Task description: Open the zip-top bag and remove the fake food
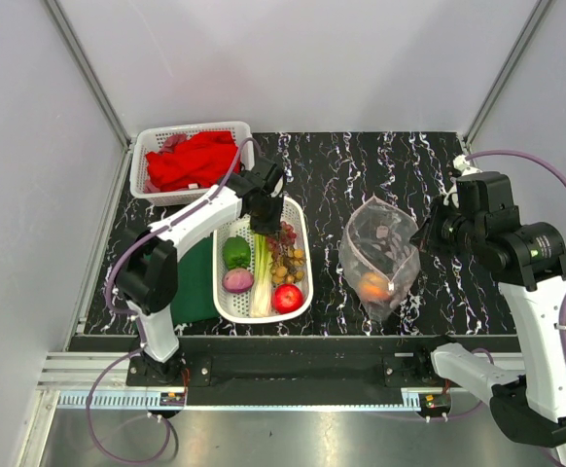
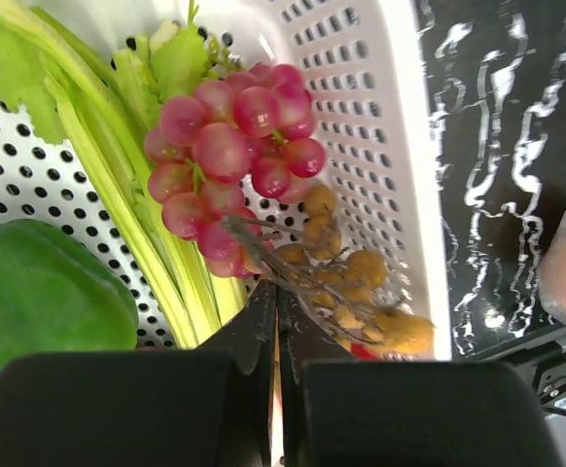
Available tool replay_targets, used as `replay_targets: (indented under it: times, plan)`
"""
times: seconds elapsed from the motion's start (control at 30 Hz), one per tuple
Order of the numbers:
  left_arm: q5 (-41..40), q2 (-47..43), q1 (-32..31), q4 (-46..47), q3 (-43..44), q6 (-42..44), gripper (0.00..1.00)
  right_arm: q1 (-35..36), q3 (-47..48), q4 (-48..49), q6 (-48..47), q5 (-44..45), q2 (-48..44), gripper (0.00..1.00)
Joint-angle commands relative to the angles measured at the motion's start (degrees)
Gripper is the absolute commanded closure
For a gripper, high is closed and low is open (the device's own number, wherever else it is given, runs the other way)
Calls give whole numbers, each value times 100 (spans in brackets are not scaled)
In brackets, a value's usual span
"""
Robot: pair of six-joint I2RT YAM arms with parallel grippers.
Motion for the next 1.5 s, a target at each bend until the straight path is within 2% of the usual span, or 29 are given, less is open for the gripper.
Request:
replay_targets:
  times: [0.0,0.07,0.1,0.13,0.2,0.33,0.43,0.47,0.57,0.6,0.67,0.83,1.13,1.27,1.47]
  plan:
    - [199,14,-4,-155,376,167,74,-14,-65,100,93,-251,3,100]
    - [-221,-143,-30,-269,542,228,53,-23,-135,170,84,-295,21,100]
    - [-381,-240,-48,-330,586,246,39,-14,-205,197,84,-339,30,100]
    - [-495,-336,-65,-348,639,272,31,-23,-240,232,75,-357,30,100]
    - [-628,-582,-127,-479,884,413,23,-14,-328,337,49,-392,56,100]
    - [-489,-1074,-311,-656,1298,282,23,-14,-408,496,-57,-515,161,100]
    - [-120,-1365,-636,-639,1439,-313,26,-31,-478,619,-145,-541,232,100]
    - [82,-1418,-837,-578,1457,-456,30,-23,-487,671,-153,-568,249,100]
    - [469,-1655,-1433,203,1483,-955,41,-31,-461,751,-145,-673,337,100]
    - [488,-1682,-1602,719,1501,-1054,43,-23,-434,760,-153,-717,329,100]
    - [523,-1568,-1997,1153,1676,-1290,46,-23,-408,795,-154,-726,355,100]
    - [663,-778,-2263,1330,2247,-1713,71,-31,-294,821,-57,-796,408,100]
    - [-363,181,-2439,927,2775,-1161,84,-14,-329,1084,637,-1183,373,100]
    - [-944,479,-2474,856,2740,-871,90,-14,-390,1137,778,-1288,346,100]
    - [-1112,990,-2526,829,2609,-632,94,-23,-618,1313,1120,-1499,338,100]
